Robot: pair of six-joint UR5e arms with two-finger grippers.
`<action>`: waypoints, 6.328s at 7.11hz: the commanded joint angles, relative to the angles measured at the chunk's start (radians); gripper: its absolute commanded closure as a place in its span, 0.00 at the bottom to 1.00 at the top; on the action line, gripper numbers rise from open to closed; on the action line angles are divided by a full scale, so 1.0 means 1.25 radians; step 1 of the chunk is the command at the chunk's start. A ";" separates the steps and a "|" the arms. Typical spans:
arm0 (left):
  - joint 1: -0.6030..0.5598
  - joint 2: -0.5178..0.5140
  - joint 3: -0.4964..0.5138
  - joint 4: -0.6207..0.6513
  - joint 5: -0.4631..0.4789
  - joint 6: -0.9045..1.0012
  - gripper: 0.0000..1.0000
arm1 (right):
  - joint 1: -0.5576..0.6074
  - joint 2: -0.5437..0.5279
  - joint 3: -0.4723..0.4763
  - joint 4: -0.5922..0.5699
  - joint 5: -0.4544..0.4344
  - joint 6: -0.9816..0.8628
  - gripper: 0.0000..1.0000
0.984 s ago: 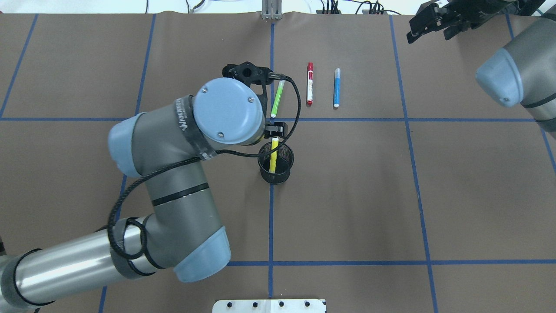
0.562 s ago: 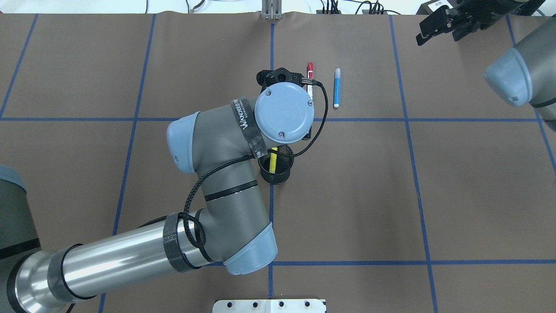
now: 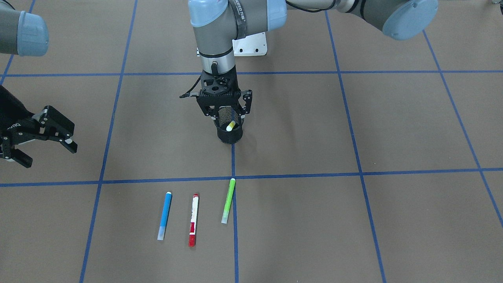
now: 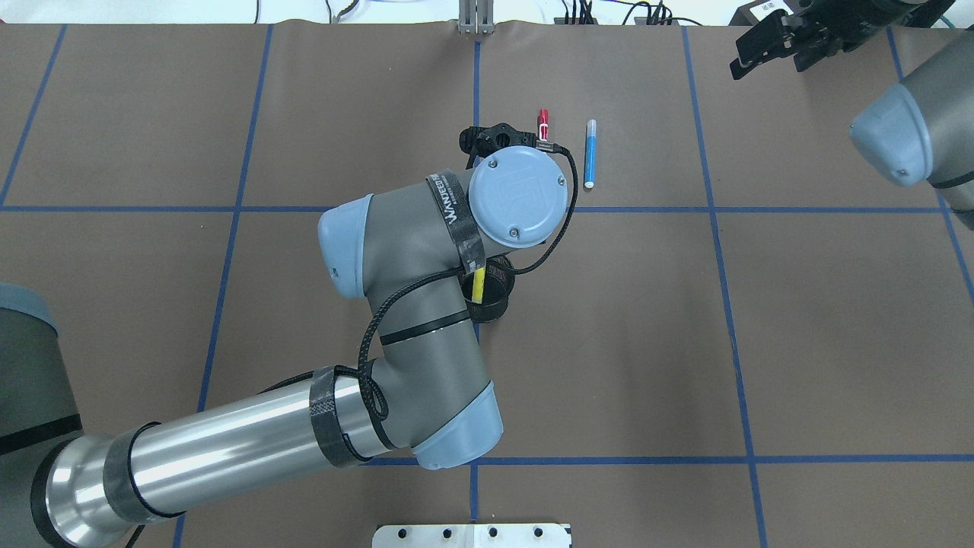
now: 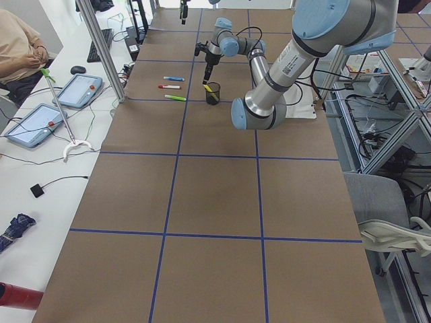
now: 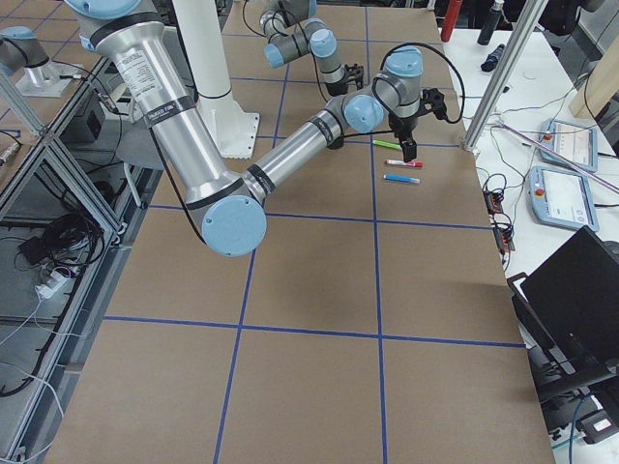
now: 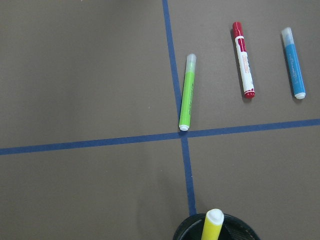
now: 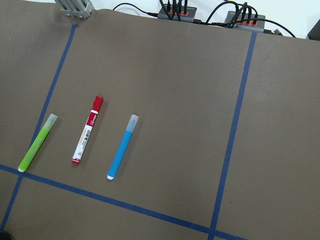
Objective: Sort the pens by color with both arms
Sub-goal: 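Lower the left gripper into the cup and grasp the yellow highlighter, then lift the yellow highlighter out of the cup with the left gripper, then carry the yellow highlighter beside the green highlighter, lower and release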
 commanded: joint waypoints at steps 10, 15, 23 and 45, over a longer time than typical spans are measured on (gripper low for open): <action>0.000 -0.001 0.062 -0.069 -0.002 -0.005 0.59 | 0.000 -0.001 -0.003 0.002 -0.005 0.000 0.00; -0.001 0.002 0.047 -0.067 -0.002 -0.005 1.00 | 0.000 0.002 -0.006 0.005 -0.005 0.000 0.00; -0.073 0.024 -0.234 -0.075 0.020 0.006 1.00 | -0.001 0.000 -0.007 0.006 -0.022 0.000 0.00; -0.074 0.102 0.379 -0.993 0.441 0.043 0.54 | -0.015 -0.007 -0.023 0.011 -0.040 -0.001 0.00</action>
